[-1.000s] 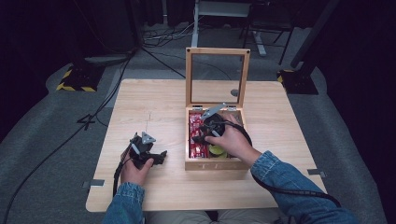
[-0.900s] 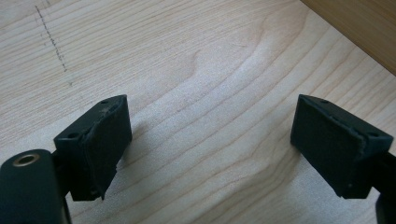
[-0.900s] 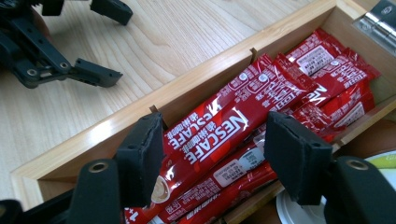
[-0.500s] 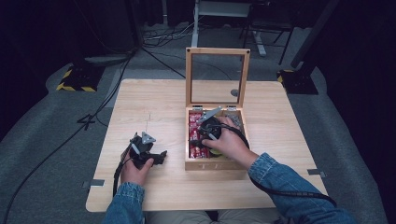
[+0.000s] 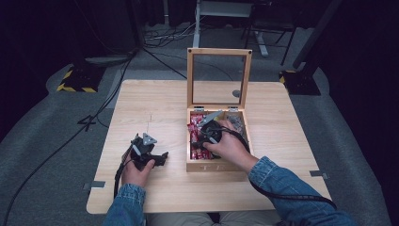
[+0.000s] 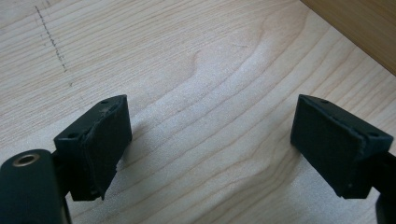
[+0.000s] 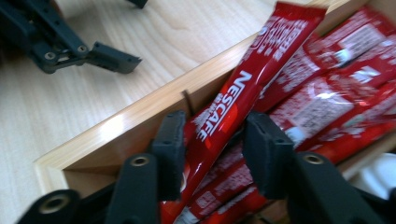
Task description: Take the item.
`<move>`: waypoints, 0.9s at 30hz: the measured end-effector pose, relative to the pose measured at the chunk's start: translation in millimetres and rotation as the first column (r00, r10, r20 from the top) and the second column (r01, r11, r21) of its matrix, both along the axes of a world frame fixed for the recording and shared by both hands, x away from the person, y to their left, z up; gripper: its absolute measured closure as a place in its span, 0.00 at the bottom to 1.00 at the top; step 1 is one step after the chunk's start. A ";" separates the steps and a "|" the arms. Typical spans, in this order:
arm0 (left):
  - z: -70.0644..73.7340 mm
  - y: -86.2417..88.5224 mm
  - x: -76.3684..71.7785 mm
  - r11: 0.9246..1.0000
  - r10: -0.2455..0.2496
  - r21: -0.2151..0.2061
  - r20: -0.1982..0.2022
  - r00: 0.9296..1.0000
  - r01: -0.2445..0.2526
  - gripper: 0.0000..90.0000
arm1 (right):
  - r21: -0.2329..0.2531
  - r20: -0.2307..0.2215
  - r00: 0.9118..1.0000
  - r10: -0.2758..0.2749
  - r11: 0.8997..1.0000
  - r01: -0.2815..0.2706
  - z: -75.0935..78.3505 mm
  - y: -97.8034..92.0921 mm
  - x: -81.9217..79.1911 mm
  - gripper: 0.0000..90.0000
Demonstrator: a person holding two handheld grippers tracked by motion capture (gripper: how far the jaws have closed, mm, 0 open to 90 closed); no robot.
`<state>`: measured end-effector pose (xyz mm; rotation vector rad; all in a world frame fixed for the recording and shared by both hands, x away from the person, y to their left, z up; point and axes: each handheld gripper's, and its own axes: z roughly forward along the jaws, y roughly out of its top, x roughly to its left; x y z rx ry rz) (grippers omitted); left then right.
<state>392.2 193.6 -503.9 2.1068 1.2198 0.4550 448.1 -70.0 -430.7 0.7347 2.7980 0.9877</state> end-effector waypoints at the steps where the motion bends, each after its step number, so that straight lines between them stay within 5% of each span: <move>1: 0.0 0.0 0.1 1.000 -0.001 -0.001 0.000 1.000 0.001 0.14 | -0.006 0.005 1.000 -0.002 1.000 0.002 -1.1 1.4 -1.7 0.71; 6: 0.0 0.0 0.1 1.000 -0.001 -0.001 0.000 1.000 0.001 0.14 | 0.010 -0.026 0.999 -0.030 0.999 0.030 0.5 1.2 -3.2 0.81; 13: 0.0 0.0 0.0 1.000 0.000 0.000 -0.001 1.000 0.000 0.14 | 0.097 -0.115 0.992 -0.043 0.994 0.054 3.8 -2.4 -3.0 0.89; 27: -0.1 0.1 0.2 1.000 -0.002 -0.001 0.001 1.000 0.002 0.14 | 0.175 -0.055 0.998 -0.037 0.984 0.046 33.8 -10.5 -6.7 0.90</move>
